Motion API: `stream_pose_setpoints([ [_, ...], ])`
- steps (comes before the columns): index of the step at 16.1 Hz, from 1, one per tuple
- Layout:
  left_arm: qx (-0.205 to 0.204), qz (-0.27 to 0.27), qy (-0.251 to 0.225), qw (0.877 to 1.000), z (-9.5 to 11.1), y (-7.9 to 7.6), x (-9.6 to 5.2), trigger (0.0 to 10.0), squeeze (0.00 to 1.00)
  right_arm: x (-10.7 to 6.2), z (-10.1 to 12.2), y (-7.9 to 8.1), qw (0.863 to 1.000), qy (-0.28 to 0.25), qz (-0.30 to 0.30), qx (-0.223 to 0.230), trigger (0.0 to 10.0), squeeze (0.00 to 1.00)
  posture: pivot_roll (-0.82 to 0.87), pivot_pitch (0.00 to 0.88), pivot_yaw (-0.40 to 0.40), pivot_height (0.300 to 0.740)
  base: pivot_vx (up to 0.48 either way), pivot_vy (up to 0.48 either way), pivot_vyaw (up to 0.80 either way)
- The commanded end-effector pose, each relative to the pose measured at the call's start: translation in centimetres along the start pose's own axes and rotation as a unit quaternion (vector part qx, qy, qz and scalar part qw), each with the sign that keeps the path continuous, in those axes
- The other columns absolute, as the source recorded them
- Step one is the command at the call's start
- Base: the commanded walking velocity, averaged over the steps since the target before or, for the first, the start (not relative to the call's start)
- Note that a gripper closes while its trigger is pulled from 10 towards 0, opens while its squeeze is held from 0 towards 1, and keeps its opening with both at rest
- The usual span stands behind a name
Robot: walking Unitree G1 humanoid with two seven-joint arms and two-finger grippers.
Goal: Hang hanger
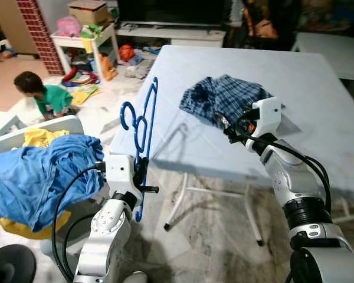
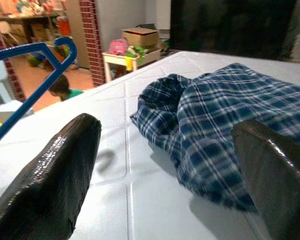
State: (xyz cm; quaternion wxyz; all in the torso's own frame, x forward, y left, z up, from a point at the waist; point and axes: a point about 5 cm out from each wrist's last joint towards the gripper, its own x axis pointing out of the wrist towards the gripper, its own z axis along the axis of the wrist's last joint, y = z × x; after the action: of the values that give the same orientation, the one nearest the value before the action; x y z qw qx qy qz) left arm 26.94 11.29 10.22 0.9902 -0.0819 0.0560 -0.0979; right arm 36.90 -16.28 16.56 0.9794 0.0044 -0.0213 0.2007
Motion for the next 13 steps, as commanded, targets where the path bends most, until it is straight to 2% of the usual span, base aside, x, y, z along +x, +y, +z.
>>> stream_pose_setpoints([
  [1,0.003,-0.004,0.000,1.000,0.15,-0.26,0.12,10.0,0.00,-0.09,0.30,-0.16,1.000,-0.010,-0.009,-0.014,10.0,0.00,-0.03,0.000,0.022,0.740,-0.274,0.000,0.00],
  [6,0.004,-0.004,0.002,1.000,0.09,-0.23,0.18,10.0,0.00,-0.10,0.12,-0.17,1.000,-0.016,-0.015,-0.009,10.0,0.00,-0.03,0.000,0.024,0.740,-0.274,0.000,0.00],
  [13,0.009,-0.006,0.010,1.000,-0.25,-0.18,0.14,10.0,0.00,-0.22,-0.33,-0.19,1.000,0.000,-0.010,-0.029,10.0,0.00,-0.03,0.000,0.022,0.740,-0.279,0.000,0.00],
])
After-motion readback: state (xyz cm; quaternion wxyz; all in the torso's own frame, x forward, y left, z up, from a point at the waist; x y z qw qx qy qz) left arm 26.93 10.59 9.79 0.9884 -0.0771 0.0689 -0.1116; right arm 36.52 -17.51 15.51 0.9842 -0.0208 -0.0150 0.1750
